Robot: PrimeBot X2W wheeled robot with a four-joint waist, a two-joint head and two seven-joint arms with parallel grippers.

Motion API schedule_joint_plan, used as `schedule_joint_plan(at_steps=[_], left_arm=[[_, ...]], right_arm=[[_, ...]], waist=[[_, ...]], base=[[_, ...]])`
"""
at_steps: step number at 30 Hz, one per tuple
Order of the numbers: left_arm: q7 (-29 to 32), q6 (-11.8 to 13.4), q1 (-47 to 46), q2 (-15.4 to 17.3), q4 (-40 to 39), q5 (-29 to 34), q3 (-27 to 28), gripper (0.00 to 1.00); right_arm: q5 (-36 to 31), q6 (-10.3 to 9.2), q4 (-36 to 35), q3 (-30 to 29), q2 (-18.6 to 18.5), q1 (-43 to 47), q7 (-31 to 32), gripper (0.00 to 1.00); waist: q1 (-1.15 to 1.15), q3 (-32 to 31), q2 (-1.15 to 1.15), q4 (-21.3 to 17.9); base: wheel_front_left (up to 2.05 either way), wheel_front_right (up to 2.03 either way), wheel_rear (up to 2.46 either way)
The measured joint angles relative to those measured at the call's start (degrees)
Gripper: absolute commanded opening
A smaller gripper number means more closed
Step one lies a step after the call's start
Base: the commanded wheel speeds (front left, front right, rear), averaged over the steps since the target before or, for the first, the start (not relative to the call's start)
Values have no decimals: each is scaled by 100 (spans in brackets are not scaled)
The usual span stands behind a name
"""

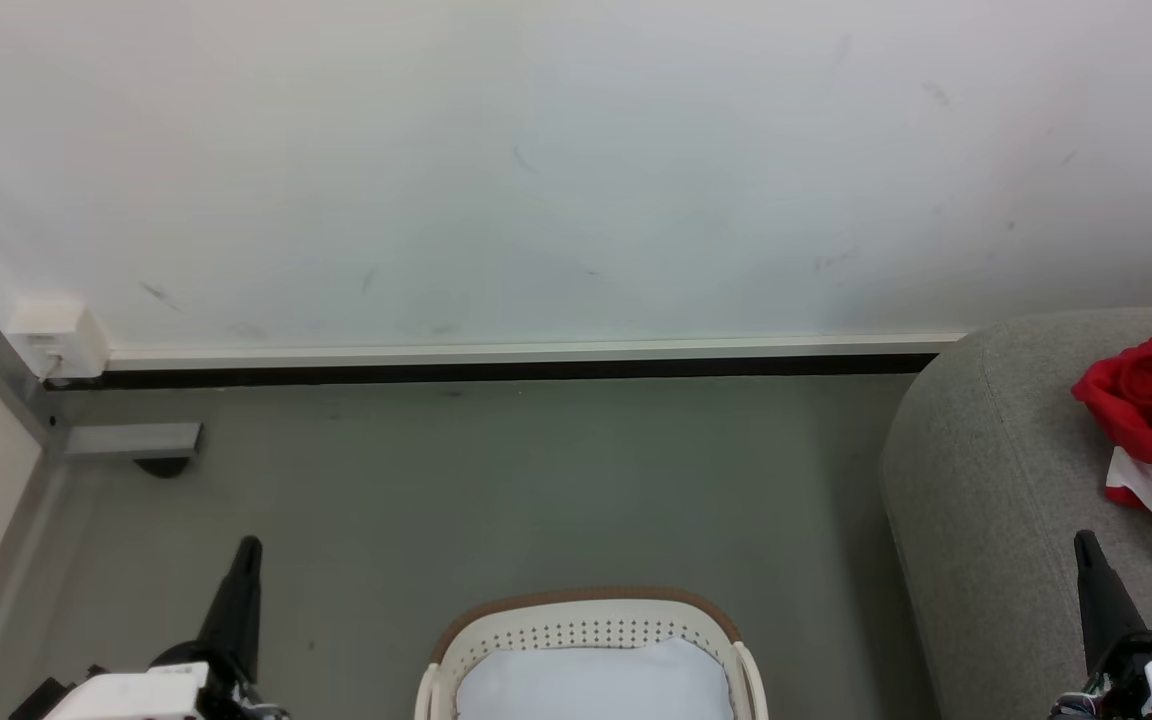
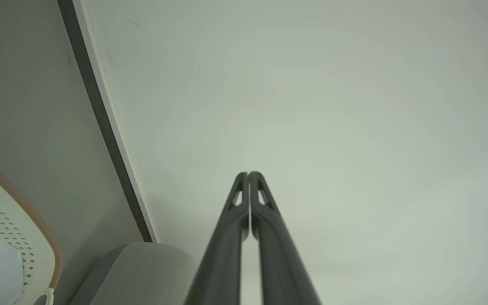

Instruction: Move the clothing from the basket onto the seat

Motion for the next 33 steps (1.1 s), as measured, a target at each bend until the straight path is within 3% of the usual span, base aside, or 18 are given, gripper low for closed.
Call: schedule_joint_plan(at_steps=[33], left_arm=[[0,0,-1,0,-1,0,0,0]], right_arm=[[-11,0,0,-15,13,-1,24,0]], waist=[[0,0,0,0]], base=[[0,0,0]])
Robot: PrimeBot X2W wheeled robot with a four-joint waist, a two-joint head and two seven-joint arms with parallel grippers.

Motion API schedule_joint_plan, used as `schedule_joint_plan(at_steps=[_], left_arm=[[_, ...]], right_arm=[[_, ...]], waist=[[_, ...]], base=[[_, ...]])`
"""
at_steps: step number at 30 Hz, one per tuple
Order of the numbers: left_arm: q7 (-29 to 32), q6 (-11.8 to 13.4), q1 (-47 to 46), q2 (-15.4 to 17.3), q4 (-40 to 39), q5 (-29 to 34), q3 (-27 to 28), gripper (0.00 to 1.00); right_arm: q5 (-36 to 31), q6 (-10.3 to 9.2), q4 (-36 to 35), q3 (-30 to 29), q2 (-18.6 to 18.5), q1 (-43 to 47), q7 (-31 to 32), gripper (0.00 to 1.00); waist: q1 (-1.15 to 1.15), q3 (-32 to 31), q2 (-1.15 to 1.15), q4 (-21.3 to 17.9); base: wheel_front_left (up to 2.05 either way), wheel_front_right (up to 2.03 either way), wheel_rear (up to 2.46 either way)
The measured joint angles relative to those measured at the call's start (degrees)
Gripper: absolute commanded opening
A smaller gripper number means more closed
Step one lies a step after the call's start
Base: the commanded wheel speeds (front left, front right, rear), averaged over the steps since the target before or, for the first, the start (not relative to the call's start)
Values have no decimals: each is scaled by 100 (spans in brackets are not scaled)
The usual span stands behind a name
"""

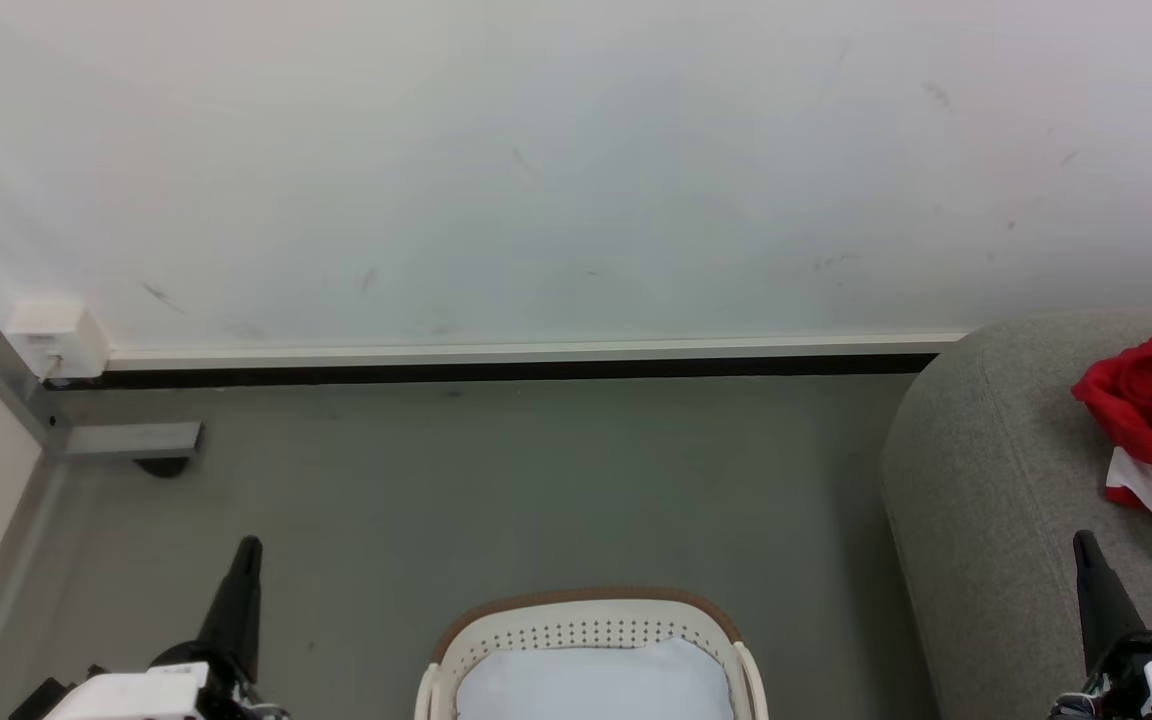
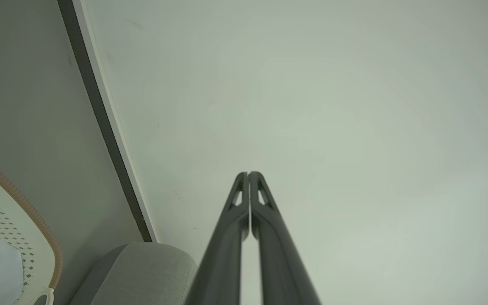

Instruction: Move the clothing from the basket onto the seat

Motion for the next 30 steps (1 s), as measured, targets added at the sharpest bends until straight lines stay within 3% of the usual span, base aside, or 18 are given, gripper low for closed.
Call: schedule_joint_plan(at_steps=[30], left_arm=[[0,0,0,0,0,0,0,0]], right_arm=[[-1,0,1,-10,5,-1,1,0]], waist=[[0,0,0,0]], base=[[0,0,0]])
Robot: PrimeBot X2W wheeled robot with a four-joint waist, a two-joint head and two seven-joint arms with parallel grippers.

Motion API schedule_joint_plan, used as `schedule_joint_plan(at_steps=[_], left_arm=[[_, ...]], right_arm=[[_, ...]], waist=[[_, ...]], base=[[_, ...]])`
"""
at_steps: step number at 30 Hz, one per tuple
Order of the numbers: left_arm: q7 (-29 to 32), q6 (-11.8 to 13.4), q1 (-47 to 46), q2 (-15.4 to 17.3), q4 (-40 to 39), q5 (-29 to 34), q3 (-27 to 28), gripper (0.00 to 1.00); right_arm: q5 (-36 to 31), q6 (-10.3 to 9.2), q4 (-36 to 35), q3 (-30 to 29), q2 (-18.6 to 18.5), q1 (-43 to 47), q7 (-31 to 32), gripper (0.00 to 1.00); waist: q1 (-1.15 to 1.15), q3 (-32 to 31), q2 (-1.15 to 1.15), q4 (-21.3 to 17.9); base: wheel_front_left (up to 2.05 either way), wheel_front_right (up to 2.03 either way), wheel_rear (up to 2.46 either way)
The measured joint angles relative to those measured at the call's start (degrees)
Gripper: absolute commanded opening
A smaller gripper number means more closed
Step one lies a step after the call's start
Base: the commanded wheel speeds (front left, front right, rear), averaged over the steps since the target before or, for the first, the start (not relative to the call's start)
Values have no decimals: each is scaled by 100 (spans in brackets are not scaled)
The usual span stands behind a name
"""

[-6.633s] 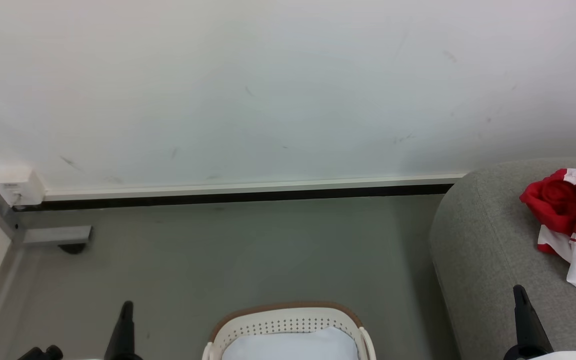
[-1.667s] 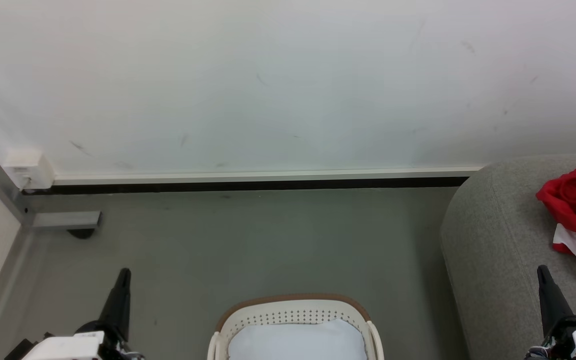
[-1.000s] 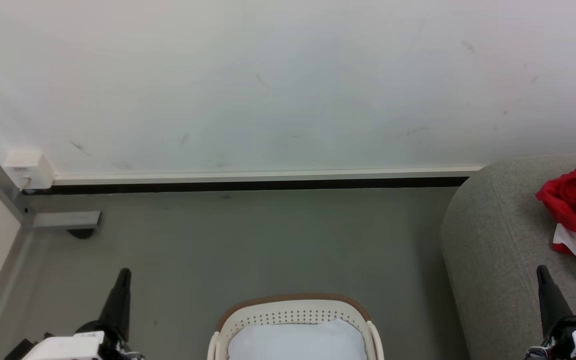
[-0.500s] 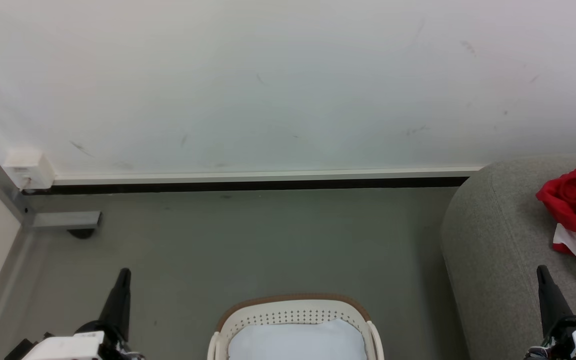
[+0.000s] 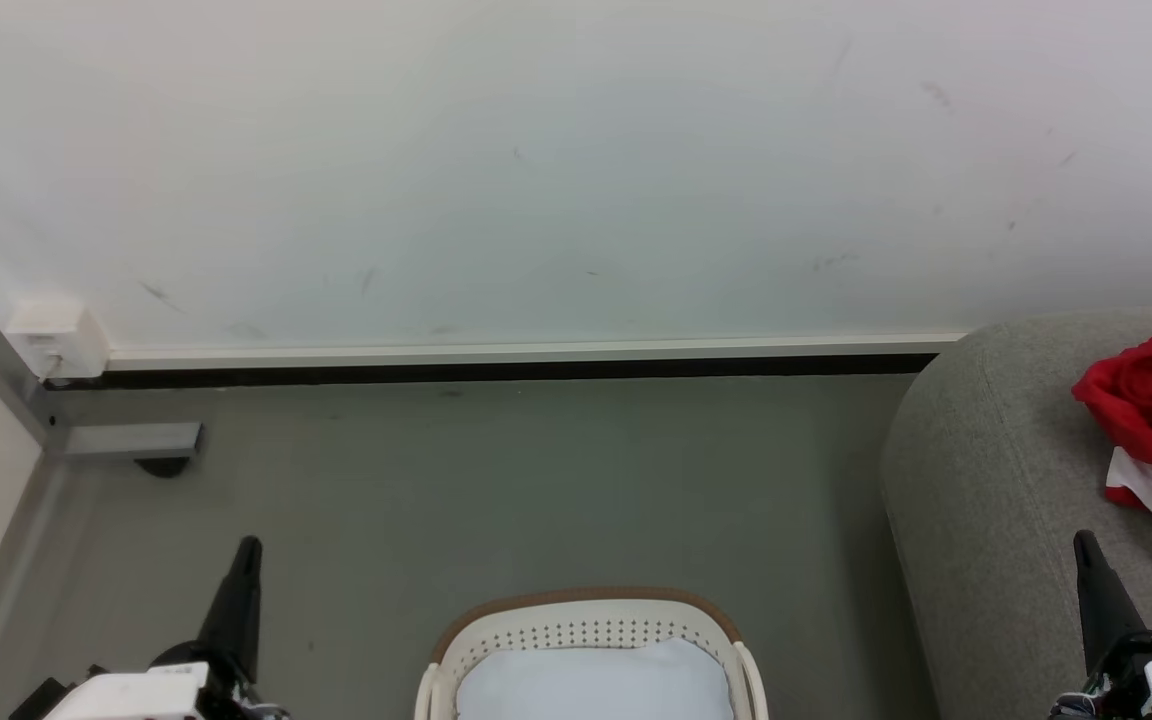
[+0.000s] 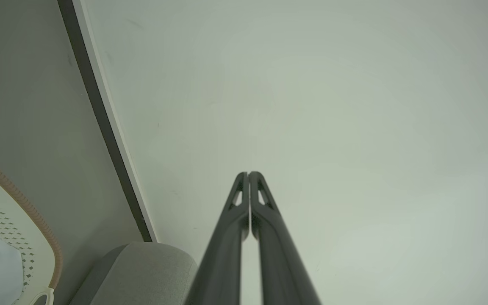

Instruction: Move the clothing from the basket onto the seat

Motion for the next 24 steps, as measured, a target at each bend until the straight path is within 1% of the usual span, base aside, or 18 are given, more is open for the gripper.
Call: schedule_joint_plan(at_steps=[24], left_arm=[[0,0,0,0,0,0,0,0]], right_arm=[[-5,0,0,-5,3,-1,1,0]], waist=[[0,0,0,0]], base=[[0,0,0]])
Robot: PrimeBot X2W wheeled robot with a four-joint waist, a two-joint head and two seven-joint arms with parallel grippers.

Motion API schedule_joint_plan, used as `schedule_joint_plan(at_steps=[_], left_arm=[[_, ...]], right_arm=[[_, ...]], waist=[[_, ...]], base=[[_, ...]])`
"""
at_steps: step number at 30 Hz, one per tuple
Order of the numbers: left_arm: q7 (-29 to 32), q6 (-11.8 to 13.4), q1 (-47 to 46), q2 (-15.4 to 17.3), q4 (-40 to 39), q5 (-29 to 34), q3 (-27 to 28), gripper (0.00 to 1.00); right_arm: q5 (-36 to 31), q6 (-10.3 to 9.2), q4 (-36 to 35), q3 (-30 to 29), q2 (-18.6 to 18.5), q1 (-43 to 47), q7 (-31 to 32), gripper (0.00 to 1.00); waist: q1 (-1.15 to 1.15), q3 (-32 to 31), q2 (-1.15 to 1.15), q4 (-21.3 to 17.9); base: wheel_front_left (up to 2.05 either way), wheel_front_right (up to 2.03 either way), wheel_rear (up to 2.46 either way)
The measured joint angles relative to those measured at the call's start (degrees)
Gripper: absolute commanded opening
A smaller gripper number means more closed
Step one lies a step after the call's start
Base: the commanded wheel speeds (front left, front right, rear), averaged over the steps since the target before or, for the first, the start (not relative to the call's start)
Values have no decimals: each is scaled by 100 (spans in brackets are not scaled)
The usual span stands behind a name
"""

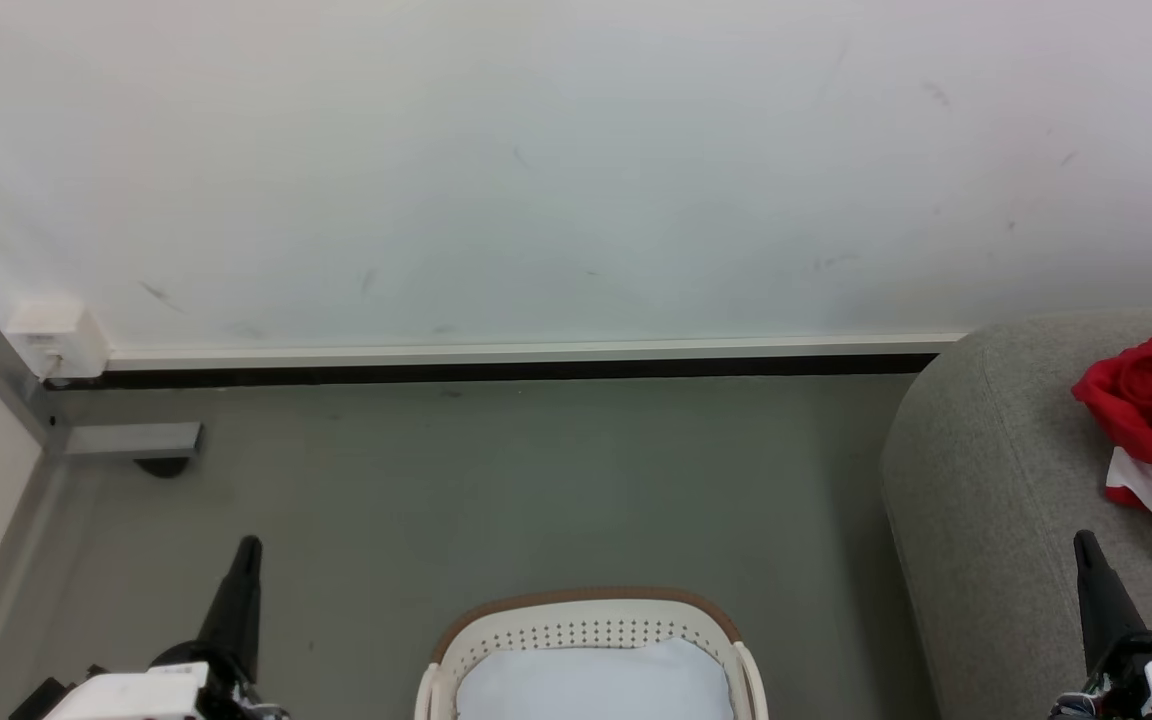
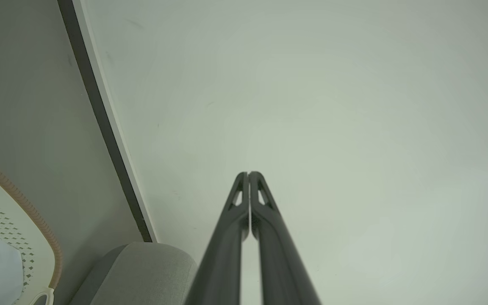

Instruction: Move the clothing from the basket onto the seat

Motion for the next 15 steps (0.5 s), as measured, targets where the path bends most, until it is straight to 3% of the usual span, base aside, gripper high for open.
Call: schedule_joint_plan(at_steps=[15], left_arm=[[0,0,0,0,0,0,0,0]], right_arm=[[-1,0,0,-3,2,0,0,0]], waist=[[0,0,0,0]], base=[[0,0,0]])
